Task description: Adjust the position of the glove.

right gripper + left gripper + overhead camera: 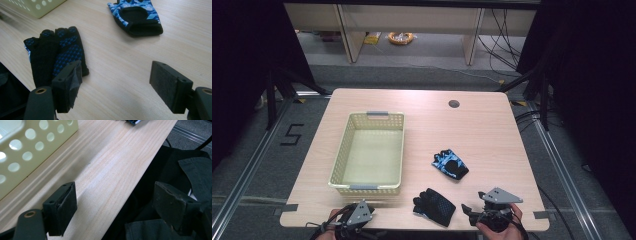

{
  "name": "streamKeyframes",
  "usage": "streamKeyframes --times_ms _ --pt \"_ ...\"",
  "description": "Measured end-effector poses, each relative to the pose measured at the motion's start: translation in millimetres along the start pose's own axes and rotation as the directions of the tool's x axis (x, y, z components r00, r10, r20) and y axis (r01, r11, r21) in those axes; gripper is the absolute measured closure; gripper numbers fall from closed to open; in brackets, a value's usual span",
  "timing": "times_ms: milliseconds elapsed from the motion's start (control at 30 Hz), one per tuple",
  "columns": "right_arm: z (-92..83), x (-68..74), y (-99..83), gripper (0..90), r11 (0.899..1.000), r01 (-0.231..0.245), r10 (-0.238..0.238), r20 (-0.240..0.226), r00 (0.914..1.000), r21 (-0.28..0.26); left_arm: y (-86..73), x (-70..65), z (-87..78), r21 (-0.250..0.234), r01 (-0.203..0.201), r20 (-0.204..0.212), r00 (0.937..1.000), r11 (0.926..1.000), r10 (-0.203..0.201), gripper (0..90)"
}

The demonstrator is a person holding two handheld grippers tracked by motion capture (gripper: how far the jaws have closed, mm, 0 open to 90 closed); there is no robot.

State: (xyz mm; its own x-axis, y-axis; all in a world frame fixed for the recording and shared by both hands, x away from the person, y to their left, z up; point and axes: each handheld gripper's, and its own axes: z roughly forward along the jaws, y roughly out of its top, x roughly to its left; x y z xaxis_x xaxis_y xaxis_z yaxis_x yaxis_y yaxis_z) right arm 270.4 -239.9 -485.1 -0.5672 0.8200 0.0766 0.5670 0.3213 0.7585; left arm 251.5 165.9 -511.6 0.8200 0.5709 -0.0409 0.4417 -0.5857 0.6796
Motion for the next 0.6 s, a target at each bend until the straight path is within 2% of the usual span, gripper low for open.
streamKeyframes --times_ms 133,333,433,467,500,533,600 --pt "-0.4 -0.3 0.1 27.0 1.000 0.008 -0.008 0.009 0.9999 0.018 0.1 0.2 0.3 -0.001 0.001 -0.003 1.0000 1.0000 -0.001 19.0" --pt "-0.1 0.6 1.0 28.0 1.000 0.008 -0.008 -0.004 1.0000 0.009 1.6 -0.7 0.3 -0.013 -0.001 -0.001 1.0000 0.9999 0.001 19.2" --pt "-0.7 2.8 1.4 30.8 1.000 -0.003 0.003 -0.008 1.0000 0.004 4.8 -3.8 1.9 -0.027 0.003 0.012 0.9999 0.9996 -0.003 19.8" --pt "-0.2 2.4 1.9 32.3 1.000 0.005 -0.005 -0.017 0.9998 0.004 6.6 -4.6 2.9 -0.031 -0.003 0.022 0.9997 0.9995 0.004 20.4" --pt "-1.7 3.4 2.6 34.6 1.000 0.017 -0.017 -0.006 0.9998 0.006 9.5 -6.2 3.1 -0.038 -0.005 0.021 0.9998 0.9993 0.006 21.0" --pt "-1.7 4.6 3.3 37.1 1.000 0.025 -0.025 -0.024 0.9994 0.004 11.1 -7.0 4.0 -0.045 -0.007 0.025 0.9997 0.9990 0.008 21.3" --pt "-2.0 8.7 4.1 40.5 1.000 0.024 -0.024 -0.027 0.9993 -0.004 15.3 -9.3 7.0 -0.064 -0.014 0.040 0.9991 0.9978 0.016 23.3"
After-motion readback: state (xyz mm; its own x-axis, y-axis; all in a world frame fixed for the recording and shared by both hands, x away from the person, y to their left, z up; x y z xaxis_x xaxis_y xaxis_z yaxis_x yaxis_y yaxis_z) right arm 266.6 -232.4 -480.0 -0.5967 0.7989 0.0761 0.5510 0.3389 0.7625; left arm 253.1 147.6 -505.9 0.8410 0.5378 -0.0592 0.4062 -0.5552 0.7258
